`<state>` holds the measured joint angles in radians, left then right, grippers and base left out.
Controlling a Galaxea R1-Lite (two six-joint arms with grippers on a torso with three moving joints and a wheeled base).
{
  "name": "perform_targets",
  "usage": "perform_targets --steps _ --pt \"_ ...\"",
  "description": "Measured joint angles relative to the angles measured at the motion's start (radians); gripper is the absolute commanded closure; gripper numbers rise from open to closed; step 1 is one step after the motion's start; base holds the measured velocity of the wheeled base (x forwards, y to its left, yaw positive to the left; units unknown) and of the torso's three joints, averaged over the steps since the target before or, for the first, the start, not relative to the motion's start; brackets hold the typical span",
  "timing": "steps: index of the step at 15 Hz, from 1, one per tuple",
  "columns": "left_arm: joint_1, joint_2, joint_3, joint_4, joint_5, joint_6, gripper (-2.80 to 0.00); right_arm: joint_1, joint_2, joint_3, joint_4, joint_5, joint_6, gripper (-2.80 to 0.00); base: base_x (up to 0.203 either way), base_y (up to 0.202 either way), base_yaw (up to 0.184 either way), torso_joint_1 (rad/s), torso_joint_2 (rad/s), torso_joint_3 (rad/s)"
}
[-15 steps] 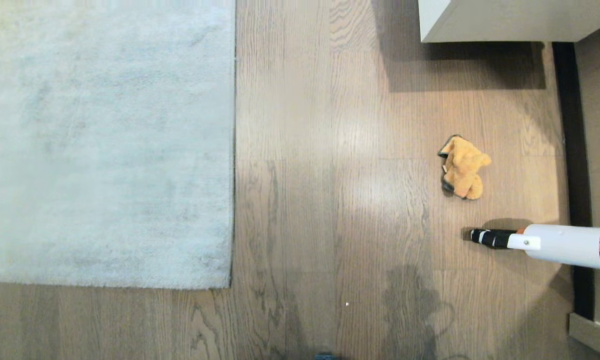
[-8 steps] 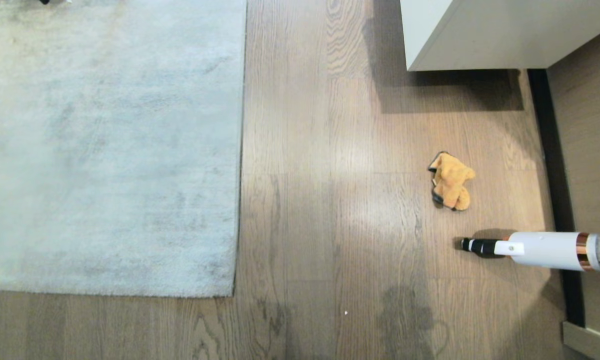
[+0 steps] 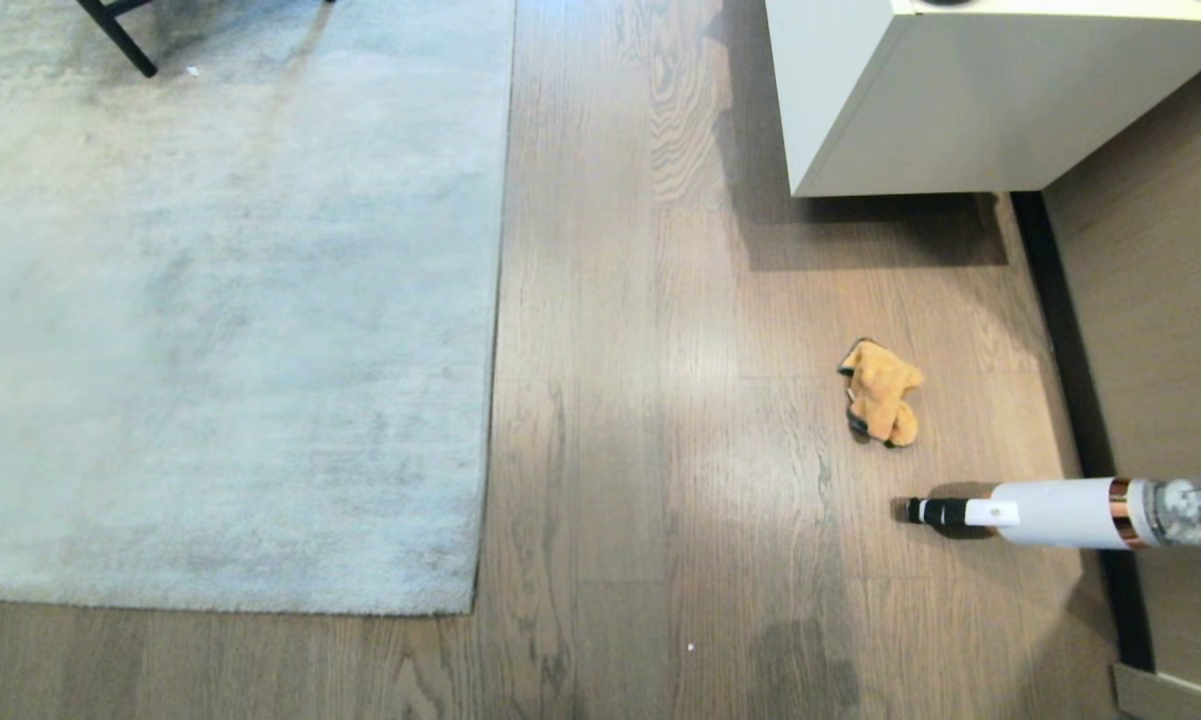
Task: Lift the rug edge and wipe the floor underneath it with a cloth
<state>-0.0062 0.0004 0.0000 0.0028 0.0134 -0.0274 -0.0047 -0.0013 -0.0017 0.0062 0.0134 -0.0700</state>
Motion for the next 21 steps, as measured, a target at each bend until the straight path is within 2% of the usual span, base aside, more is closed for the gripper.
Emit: perform_targets --steps 21 --pt "0.0 0.0 0.0 0.0 0.0 -0.006 0.0 0.0 0.0 0.0 0.0 0.0 0.0 0.0 0.0 0.0 0.0 0.001 0.0 0.202"
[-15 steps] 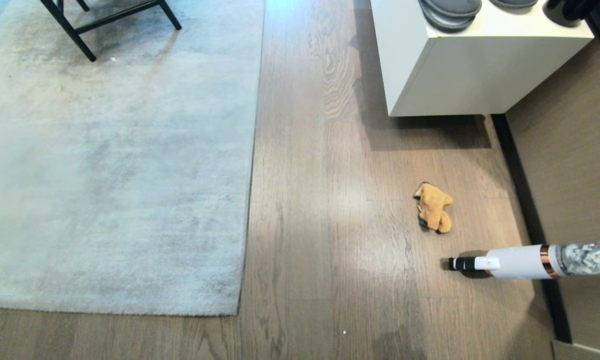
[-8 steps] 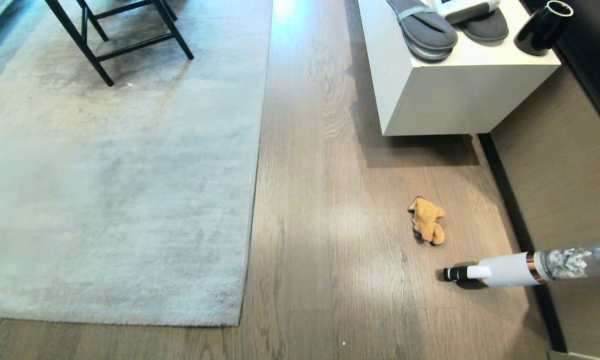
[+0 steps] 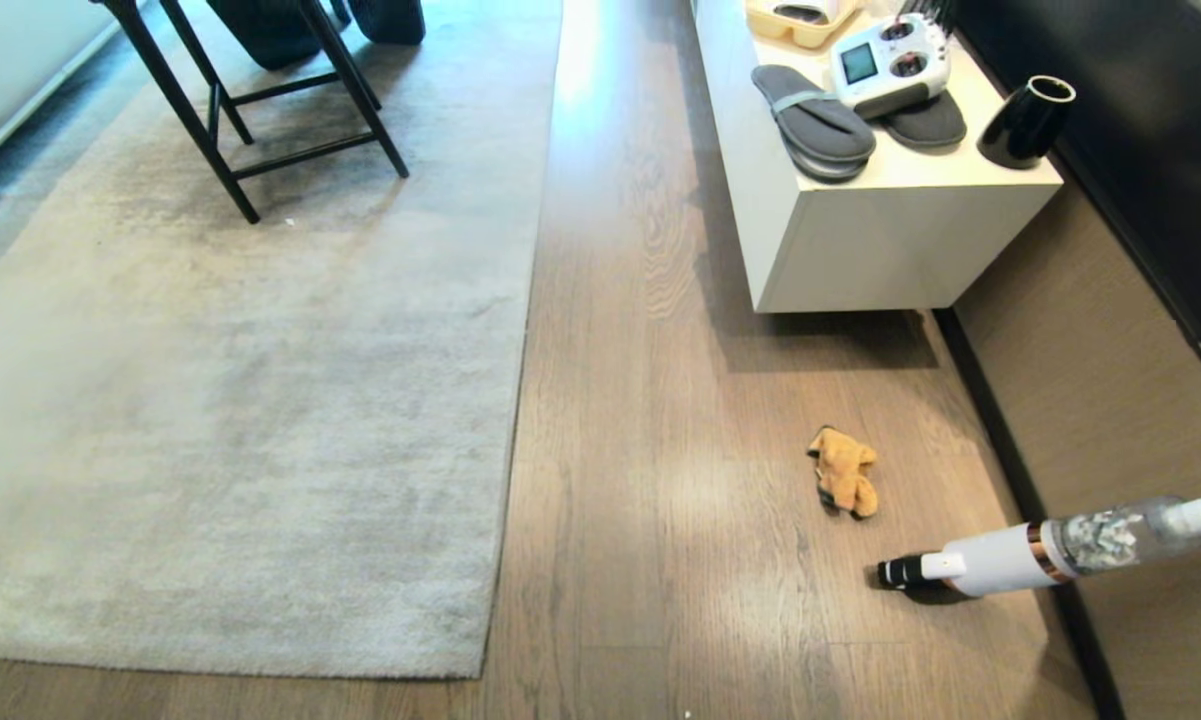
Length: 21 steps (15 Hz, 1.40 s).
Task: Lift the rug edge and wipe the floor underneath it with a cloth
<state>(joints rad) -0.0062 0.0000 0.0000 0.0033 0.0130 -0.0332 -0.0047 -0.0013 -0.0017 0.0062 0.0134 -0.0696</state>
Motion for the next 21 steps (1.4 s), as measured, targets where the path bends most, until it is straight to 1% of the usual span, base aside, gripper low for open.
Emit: perform_targets --steps 18,21 --pt "0.0 0.0 0.0 0.0 0.0 -0.003 0.0 0.0 0.0 0.0 0.0 0.0 0.0 0.0 0.0 0.0 0.0 0.001 0.0 0.202" --pt "0.0 0.0 0.0 0.0 0.0 -0.003 0.0 0.0 0.0 0.0 0.0 0.0 0.001 0.0 0.0 0.0 0.0 0.006 0.0 0.08"
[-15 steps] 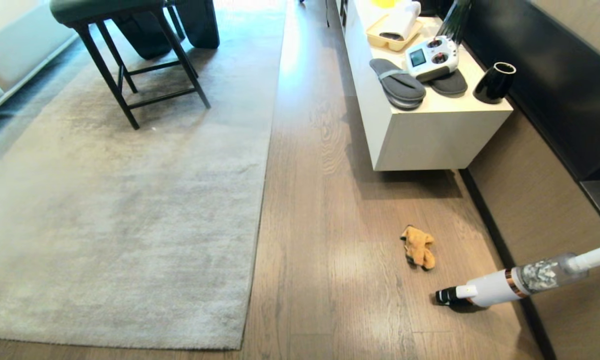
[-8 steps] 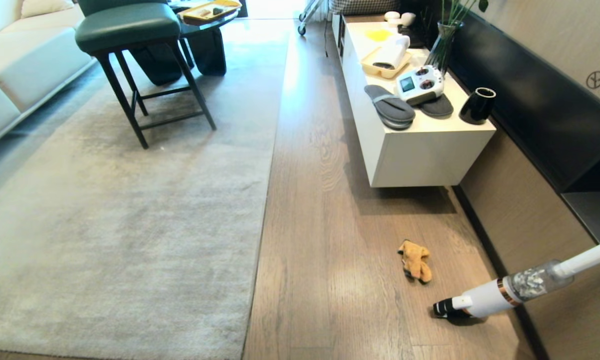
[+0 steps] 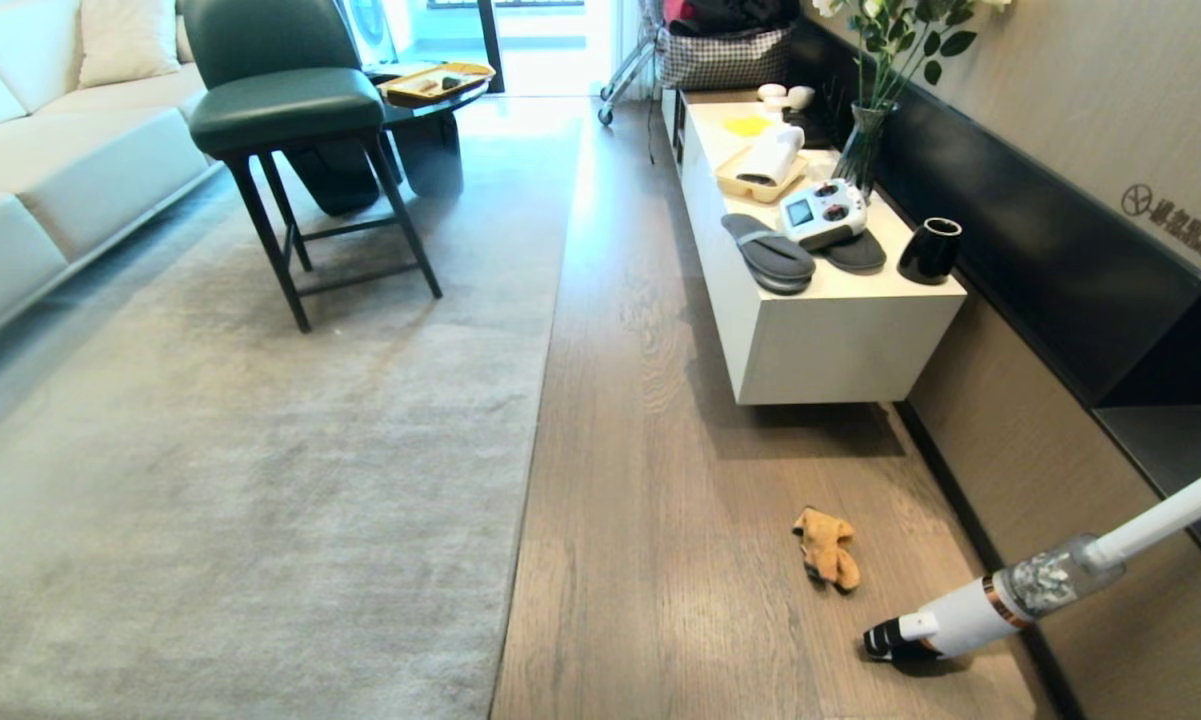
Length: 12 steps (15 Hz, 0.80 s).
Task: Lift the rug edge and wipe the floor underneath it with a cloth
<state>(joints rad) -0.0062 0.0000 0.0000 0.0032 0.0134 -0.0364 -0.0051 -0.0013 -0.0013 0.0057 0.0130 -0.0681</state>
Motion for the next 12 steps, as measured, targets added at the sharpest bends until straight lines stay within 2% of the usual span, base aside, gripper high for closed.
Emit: perform_targets --steps 10,12 --pt "0.0 0.0 0.0 0.0 0.0 0.001 0.0 -0.001 0.0 0.001 0.0 0.0 -0.002 0.0 0.0 0.0 0.0 0.0 0.0 0.015" --pt "0.0 0.0 0.0 0.0 0.0 0.002 0.0 -0.001 0.0 0.001 0.0 -0.001 -0.003 0.0 0.0 0.0 0.0 -0.048 -0.22 -0.275"
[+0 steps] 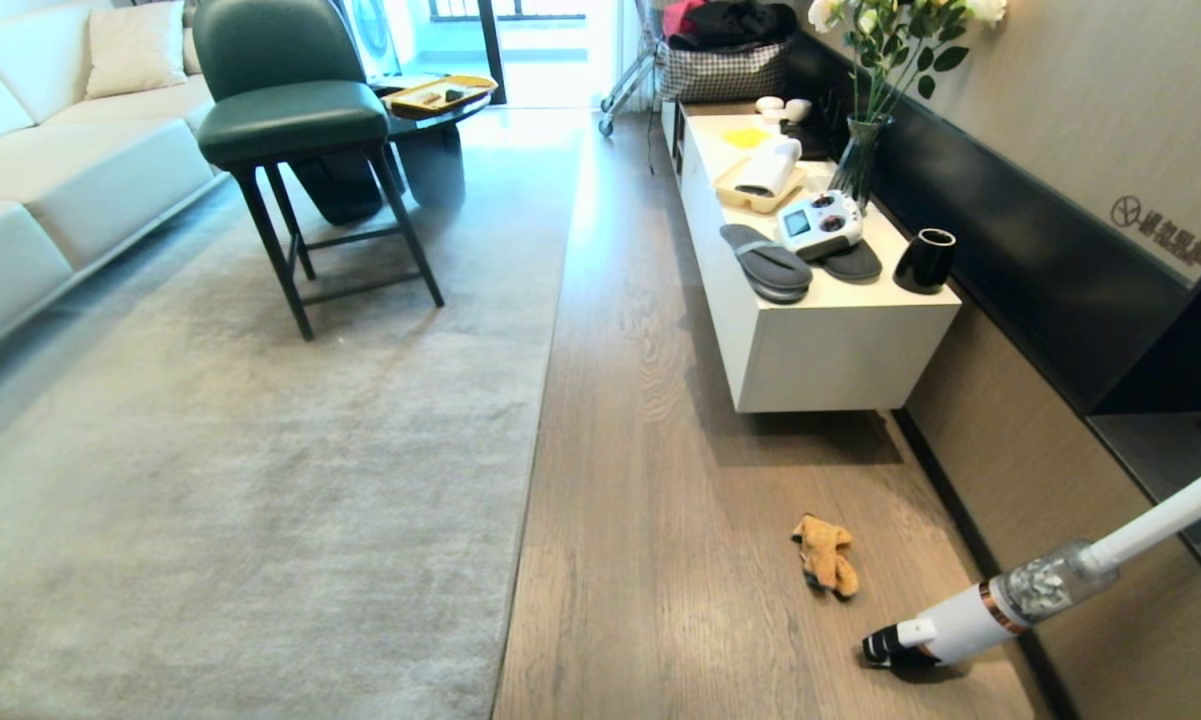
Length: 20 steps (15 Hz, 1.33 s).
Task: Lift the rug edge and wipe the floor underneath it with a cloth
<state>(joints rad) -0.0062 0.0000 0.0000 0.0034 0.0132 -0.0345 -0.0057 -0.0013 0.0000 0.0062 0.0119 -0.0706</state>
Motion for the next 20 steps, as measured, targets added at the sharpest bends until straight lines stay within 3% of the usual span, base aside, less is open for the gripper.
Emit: perform_targets --steps 10,20 --pt "0.0 0.0 0.0 0.0 0.0 0.0 0.0 0.0 0.0 0.0 0.0 -0.001 -0.003 0.0 0.0 0.0 0.0 -0.006 -0.41 -0.413" --pt "0.0 0.0 0.0 0.0 0.0 0.0 0.0 0.0 0.0 0.0 0.0 -0.001 -0.011 0.0 0.0 0.0 0.0 0.124 -0.48 -0.362"
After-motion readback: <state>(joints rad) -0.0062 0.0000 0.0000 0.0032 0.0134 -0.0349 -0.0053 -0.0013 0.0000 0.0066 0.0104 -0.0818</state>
